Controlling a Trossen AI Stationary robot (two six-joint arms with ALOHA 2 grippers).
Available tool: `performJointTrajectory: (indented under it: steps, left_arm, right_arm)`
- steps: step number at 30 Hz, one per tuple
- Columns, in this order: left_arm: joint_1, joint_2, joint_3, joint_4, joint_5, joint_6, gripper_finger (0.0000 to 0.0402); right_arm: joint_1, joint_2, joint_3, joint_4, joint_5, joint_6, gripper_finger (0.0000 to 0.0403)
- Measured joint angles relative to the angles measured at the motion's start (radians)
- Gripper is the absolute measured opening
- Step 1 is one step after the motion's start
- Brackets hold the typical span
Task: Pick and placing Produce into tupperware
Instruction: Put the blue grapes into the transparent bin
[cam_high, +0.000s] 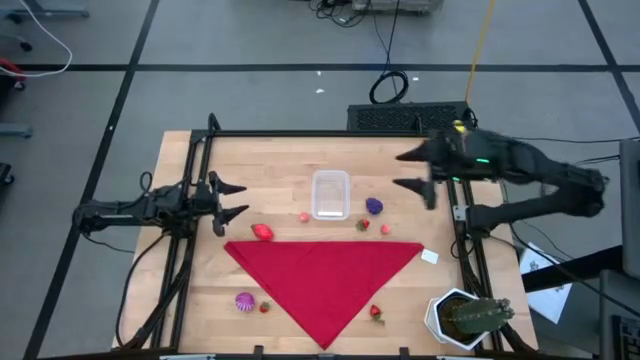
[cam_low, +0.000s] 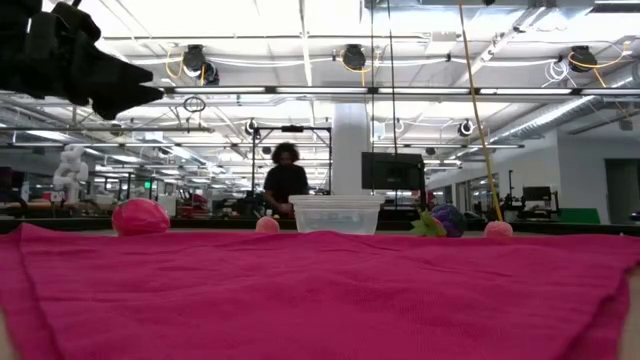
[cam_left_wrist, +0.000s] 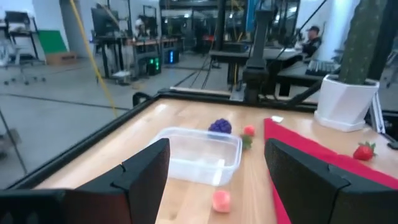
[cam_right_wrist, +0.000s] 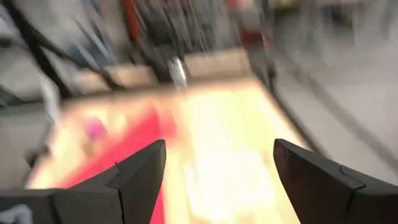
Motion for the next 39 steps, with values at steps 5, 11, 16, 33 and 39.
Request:
performJointTrajectory:
  steps: [5, 11, 16, 33, 39]
  left_arm:
    - [0.0, 0.0, 0.092, -0.224, -0.001, -0.055, 0.0271]
    - [0.0, 0.0, 0.14, -0.298, -0.007, -0.101, 0.0271]
    - [0.0, 0.0, 0.14, -0.306, -0.016, -0.095, 0.0271]
    - [0.0, 0.0, 0.14, -0.301, -0.018, -0.102, 0.0271]
    - [0.0, 0.0, 0.14, -0.3, -0.019, -0.103, 0.0271]
  right_arm:
    - [-0.001, 0.277, 0.304, -0.328, 0.006, 0.131, 0.029]
    - [-0.017, 0.437, 0.401, -0.571, -0.001, 0.222, 0.029]
    - [-0.027, 0.464, 0.365, -0.627, -0.003, 0.27, 0.029]
    - [-0.079, 0.462, -0.009, -0.418, -0.009, 0.332, 0.029]
    - [-0.114, 0.463, -0.137, -0.22, -0.108, 0.342, 0.029]
